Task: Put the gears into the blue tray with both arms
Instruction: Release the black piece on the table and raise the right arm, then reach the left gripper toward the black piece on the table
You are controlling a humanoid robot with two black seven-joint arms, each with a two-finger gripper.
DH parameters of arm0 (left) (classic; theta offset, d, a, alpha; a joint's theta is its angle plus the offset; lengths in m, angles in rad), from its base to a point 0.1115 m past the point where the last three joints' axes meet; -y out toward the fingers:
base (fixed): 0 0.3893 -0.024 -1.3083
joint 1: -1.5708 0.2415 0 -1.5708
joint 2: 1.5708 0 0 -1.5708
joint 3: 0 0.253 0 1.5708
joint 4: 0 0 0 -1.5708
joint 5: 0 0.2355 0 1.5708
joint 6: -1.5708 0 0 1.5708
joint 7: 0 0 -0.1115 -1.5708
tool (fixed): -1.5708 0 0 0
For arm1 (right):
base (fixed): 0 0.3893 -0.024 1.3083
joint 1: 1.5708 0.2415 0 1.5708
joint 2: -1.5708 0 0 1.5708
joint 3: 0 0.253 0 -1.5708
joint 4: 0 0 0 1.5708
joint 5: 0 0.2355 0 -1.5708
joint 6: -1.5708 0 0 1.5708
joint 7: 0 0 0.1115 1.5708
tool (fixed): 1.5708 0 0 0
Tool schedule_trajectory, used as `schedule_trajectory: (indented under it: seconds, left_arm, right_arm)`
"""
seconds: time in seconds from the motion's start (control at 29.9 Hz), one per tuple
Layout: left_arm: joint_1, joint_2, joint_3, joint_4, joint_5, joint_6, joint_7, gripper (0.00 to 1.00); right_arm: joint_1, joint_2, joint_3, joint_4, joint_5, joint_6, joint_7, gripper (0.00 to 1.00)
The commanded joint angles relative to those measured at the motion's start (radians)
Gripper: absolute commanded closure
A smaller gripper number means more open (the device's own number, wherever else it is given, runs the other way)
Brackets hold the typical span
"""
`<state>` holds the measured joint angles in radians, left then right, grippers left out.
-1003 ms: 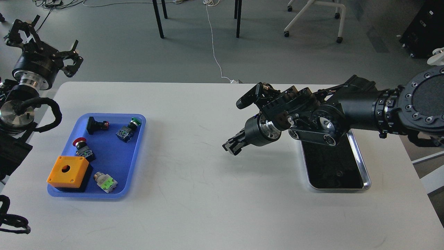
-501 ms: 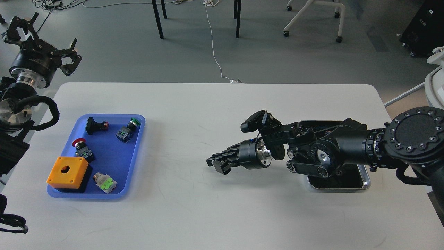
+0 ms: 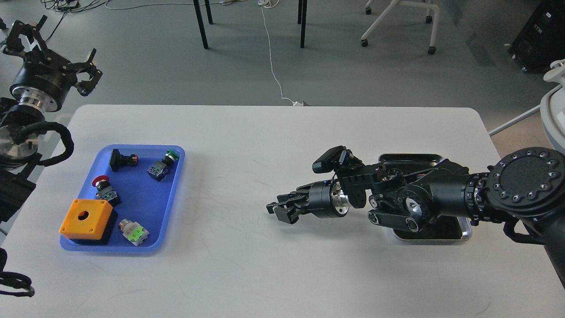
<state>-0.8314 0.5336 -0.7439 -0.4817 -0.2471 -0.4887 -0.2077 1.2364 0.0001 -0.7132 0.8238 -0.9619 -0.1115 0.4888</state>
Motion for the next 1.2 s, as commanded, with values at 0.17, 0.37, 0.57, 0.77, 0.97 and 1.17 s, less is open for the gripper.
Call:
schedule_trajectory:
  seconds: [0.17, 0.37, 0.57, 0.77, 0.97, 1.17]
  left_arm:
    - [-0.003, 0.017, 0.0, 0.0, -0.001, 0.0, -0.001, 0.02]
    - [-0.003, 0.045, 0.0, -0.003, 0.002, 0.0, 0.002, 0.02]
    - [0.002, 0.088, 0.049, -0.093, 0.046, 0.0, 0.063, 0.02]
    - [-0.006, 0.098, 0.095, -0.184, 0.188, 0.0, 0.056, 0.02]
    - [-0.008, 0.117, 0.094, -0.29, 0.382, 0.0, 0.053, 0.02]
    - [-0.008, 0.126, 0.087, -0.532, 0.642, 0.004, 0.051, 0.02]
  right_arm:
    - [0.024, 0.0, 0.038, 0.001, 0.014, -0.005, 0.0, 0.23]
    - [0.044, -0.044, 0.392, 0.0, 0.015, 0.012, 0.0, 0.03]
    - [0.028, -0.211, 0.615, 0.003, 0.028, 0.015, 0.0, 0.02]
    - [-0.02, -0.342, 0.756, 0.015, 0.224, 0.039, 0.0, 0.02]
    - [-0.077, -0.474, 0.865, 0.009, 0.448, 0.093, 0.0, 0.02]
    - [-0.192, -0.535, 0.977, 0.001, 0.581, 0.151, 0.0, 0.02]
